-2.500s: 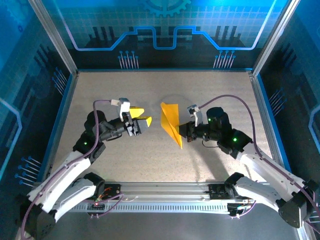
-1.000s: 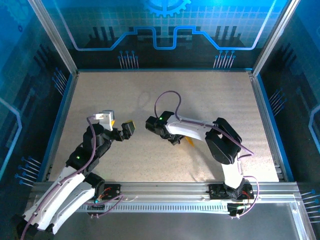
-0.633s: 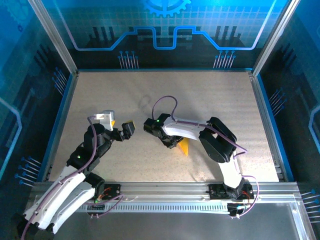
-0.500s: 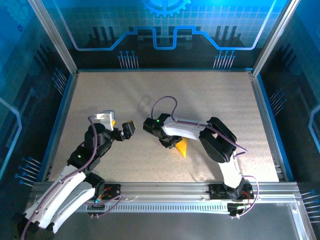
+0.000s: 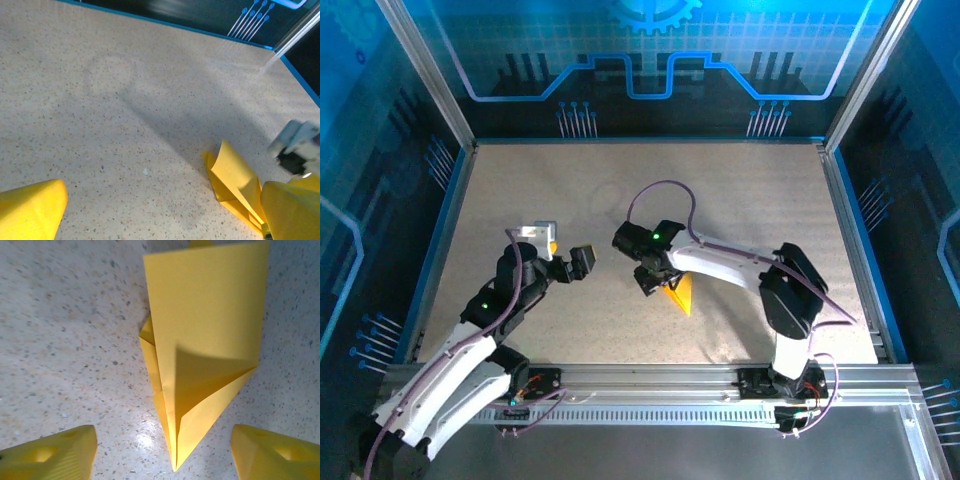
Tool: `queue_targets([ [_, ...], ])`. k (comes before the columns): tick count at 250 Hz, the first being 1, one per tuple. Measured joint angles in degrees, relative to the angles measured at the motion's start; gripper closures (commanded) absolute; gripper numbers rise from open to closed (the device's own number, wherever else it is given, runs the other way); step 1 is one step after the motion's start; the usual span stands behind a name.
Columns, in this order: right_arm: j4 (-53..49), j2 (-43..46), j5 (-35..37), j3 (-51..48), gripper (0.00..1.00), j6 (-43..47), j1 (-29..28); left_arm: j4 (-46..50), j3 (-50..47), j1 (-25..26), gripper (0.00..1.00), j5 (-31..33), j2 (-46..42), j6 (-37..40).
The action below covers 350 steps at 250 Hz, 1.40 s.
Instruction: Fold a paper plane with a square sheet of paper (fold left side to right side)
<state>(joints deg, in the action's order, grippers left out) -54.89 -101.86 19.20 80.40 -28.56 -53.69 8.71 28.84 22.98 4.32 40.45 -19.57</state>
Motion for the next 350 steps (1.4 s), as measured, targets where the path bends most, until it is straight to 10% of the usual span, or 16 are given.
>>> queue_targets([
  [152,23.47,29.99,-16.13,-27.02,0.01,-3.82,13.14,-2.19,1.01,-0.11,0.02,-7.54,8.70,-2.95],
  [350,40.83,47.36,-33.88,-50.53,0.01,-11.80,32.28,-15.74,3.19,4.59,0.20,-18.78,32.28,-16.41],
])
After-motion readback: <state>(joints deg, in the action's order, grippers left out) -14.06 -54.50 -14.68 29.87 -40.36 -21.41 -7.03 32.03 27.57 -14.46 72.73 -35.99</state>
